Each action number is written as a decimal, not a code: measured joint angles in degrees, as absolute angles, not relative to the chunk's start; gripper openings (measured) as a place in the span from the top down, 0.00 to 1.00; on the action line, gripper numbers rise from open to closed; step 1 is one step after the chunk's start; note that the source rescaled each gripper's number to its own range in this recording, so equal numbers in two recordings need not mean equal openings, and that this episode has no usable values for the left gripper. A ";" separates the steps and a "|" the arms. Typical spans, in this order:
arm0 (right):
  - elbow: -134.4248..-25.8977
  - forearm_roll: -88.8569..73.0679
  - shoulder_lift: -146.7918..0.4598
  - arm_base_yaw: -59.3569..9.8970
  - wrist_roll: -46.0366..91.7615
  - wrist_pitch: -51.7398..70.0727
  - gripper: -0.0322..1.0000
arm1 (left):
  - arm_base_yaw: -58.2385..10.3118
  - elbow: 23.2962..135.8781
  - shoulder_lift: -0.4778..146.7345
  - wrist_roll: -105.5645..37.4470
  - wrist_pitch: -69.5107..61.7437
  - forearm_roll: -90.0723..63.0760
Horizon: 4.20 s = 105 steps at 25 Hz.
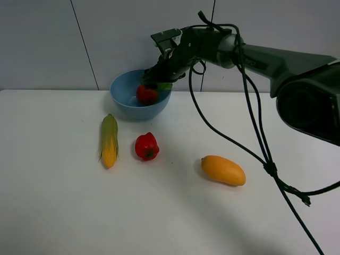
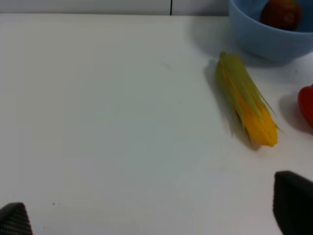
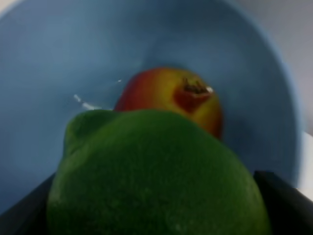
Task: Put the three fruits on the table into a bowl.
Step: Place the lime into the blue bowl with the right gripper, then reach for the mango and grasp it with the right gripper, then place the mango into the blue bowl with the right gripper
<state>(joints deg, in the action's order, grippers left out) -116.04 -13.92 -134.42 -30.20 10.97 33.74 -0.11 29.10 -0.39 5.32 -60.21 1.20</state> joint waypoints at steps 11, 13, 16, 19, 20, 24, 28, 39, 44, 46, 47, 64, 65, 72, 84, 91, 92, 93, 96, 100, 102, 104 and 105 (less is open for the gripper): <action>-118.98 -15.67 -140.47 -31.86 6.92 29.19 0.59 | -0.11 29.10 -0.39 5.32 -60.21 1.20; -119.00 -15.72 -139.52 -31.86 6.72 30.35 0.58 | -0.11 29.10 -0.39 5.32 -60.21 1.20; -119.00 -15.72 -136.66 -31.86 6.71 32.32 0.58 | -0.11 29.10 -0.39 5.32 -60.21 1.20; -119.00 -15.72 -132.29 -31.86 6.46 35.29 0.58 | -0.11 29.10 -0.39 5.32 -60.21 1.20; -119.00 -15.65 -130.54 -31.86 6.46 36.32 0.58 | -0.11 29.10 -0.39 5.32 -60.21 1.20; -119.00 -14.97 -124.32 -31.93 6.46 39.71 0.58 | -0.11 29.10 -0.39 5.32 -60.21 1.20; -118.68 -13.56 -118.49 -32.47 6.39 41.27 0.58 | -0.11 29.10 -0.39 5.32 -60.21 1.20; -86.35 -7.45 -96.77 -33.06 6.34 40.16 0.57 | -0.11 29.10 -0.39 5.32 -60.21 1.20; -66.98 -4.72 -90.88 -33.06 6.34 37.59 0.57 | -0.11 29.10 -0.39 5.32 -60.21 1.20; -61.14 -4.49 -90.82 -33.06 6.34 37.13 0.57 | -0.11 29.10 -0.39 5.32 -60.21 1.20; -58.41 -4.49 -90.82 -33.06 6.34 36.51 0.56 | -0.11 29.10 -0.39 5.32 -60.21 1.20; -51.12 -1.37 -97.67 -33.06 9.94 33.93 0.38 | -0.11 29.10 -0.39 5.32 -60.21 1.20; -51.12 -1.24 -98.22 -32.92 9.94 33.93 0.38 | -0.11 29.10 -0.39 5.32 -60.21 1.20; -51.12 -0.91 -101.61 -28.98 9.99 32.96 0.38 | -0.11 29.10 -0.39 5.32 -60.21 1.20; -51.12 -0.73 -107.54 -27.65 9.99 27.90 0.61 | -0.11 29.10 -0.39 5.32 -60.21 1.20; -51.12 -2.10 -108.28 -27.65 9.99 27.30 0.97 | -0.11 29.10 -0.39 5.32 -60.21 1.20; -51.12 -2.10 -108.28 -27.65 9.99 27.30 0.97 | -0.11 29.10 -0.39 5.32 -60.21 1.20; -51.12 -2.10 -108.22 -27.65 9.99 27.18 0.97 | -0.11 29.10 -0.39 5.32 -60.21 1.20; -51.12 -2.17 -107.00 -27.65 9.99 25.49 0.97 | -0.11 29.10 -0.39 5.32 -60.21 1.20; -54.51 -2.44 -101.84 -27.65 9.99 25.27 0.97 | -0.11 29.10 -0.39 5.32 -60.21 1.20; -58.03 -3.01 -99.49 -27.65 9.99 25.49 0.97 | -0.11 29.10 -0.39 5.32 -60.21 1.20; -63.57 -3.71 -98.20 -27.65 9.99 25.56 0.97 | -0.11 29.10 -0.39 5.32 -60.21 1.20; -66.69 -4.41 -98.18 -27.65 9.99 25.56 0.97 | -0.11 29.10 -0.39 5.32 -60.21 1.20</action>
